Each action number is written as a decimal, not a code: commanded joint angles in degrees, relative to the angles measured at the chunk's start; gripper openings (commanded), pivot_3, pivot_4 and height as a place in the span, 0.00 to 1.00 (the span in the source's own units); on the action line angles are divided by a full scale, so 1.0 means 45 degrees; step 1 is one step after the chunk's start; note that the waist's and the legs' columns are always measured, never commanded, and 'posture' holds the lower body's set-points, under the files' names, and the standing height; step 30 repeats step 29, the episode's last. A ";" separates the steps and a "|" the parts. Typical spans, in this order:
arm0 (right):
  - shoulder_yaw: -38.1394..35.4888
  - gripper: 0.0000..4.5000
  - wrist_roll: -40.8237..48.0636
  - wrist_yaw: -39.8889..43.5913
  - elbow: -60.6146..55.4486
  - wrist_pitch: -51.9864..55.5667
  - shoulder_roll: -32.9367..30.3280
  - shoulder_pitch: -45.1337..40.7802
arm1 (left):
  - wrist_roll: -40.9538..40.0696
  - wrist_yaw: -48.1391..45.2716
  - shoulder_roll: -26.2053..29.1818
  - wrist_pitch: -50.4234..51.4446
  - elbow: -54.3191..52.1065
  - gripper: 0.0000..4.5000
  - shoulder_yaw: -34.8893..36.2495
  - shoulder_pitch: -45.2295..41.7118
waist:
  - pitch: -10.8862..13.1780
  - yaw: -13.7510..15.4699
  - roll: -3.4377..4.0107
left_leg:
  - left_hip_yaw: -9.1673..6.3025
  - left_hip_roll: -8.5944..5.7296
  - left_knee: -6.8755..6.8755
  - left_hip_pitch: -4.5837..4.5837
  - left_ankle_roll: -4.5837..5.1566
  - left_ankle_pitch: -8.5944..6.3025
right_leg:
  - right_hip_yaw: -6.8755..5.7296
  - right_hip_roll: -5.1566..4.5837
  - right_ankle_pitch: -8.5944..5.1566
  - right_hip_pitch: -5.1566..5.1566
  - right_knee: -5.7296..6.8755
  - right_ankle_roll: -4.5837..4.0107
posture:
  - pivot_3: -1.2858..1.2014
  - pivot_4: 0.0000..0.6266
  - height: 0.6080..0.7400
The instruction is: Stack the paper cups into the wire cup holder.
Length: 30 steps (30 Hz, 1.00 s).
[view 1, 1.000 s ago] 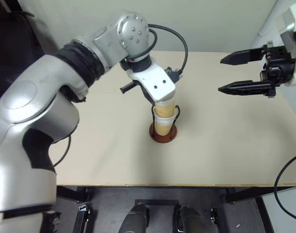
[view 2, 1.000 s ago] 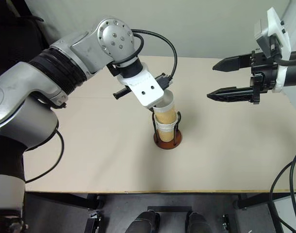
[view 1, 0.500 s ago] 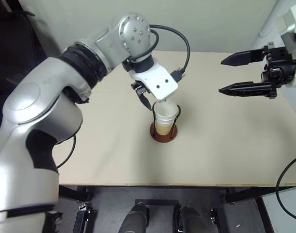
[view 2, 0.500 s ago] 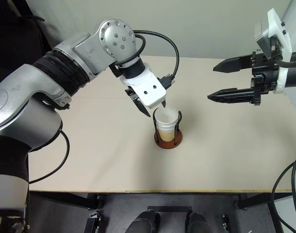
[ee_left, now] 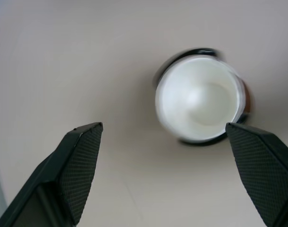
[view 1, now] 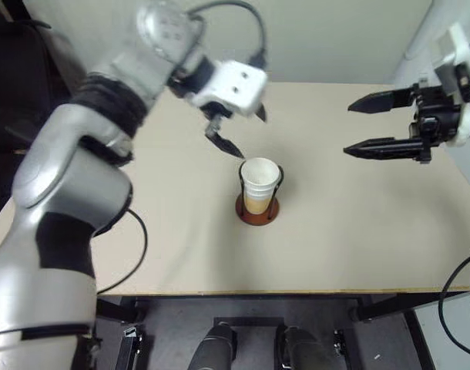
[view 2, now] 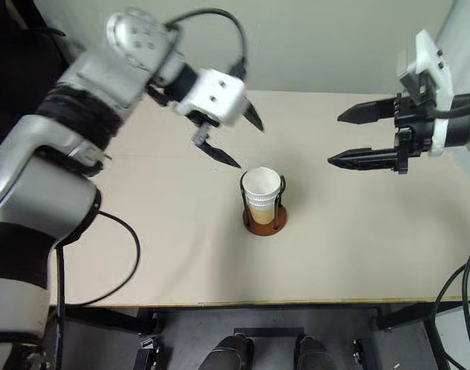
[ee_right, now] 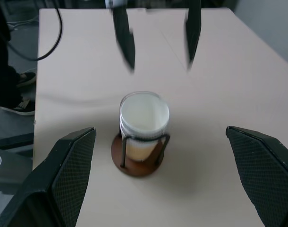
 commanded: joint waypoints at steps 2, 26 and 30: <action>-0.0699 1.00 0.0151 -0.0601 -0.0339 -0.0058 0.0080 0.0359 | -0.0920 0.1041 0.2345 0.3825 -0.2688 0.99 0.3466 0.2535 | -0.0010 -0.0134 0.0026 | 0.0004 0.0038 -0.0006 0.0001 -0.0114 0.0098 | 0.0019 0.0022 -0.0010 -0.0007 -0.0003 -0.0013 | 0.52 0.24 1.00; -0.0129 1.00 -0.0521 -0.2412 -0.0584 -0.0855 0.2218 0.2351 | -0.2825 0.7105 0.3406 1.1254 -1.1729 0.99 1.1018 1.1258 | -0.0016 0.0045 -0.0046 | -0.0049 0.0047 -0.0243 0.0215 -0.0154 0.0271 | 0.0005 0.0035 0.0029 0.0037 0.0111 -0.0356 | 0.52 0.24 1.00; -0.0264 1.00 -0.0444 -0.2544 -0.0726 -0.0790 0.2252 0.2407 | -0.2758 0.7063 0.3381 1.1294 -1.1724 0.99 1.1031 1.1228 | -0.0016 0.0040 -0.0046 | -0.0054 0.0061 -0.0300 0.0212 -0.0188 0.0299 | 0.0002 0.0045 0.0033 0.0011 0.0113 -0.0364 | 0.52 0.24 1.00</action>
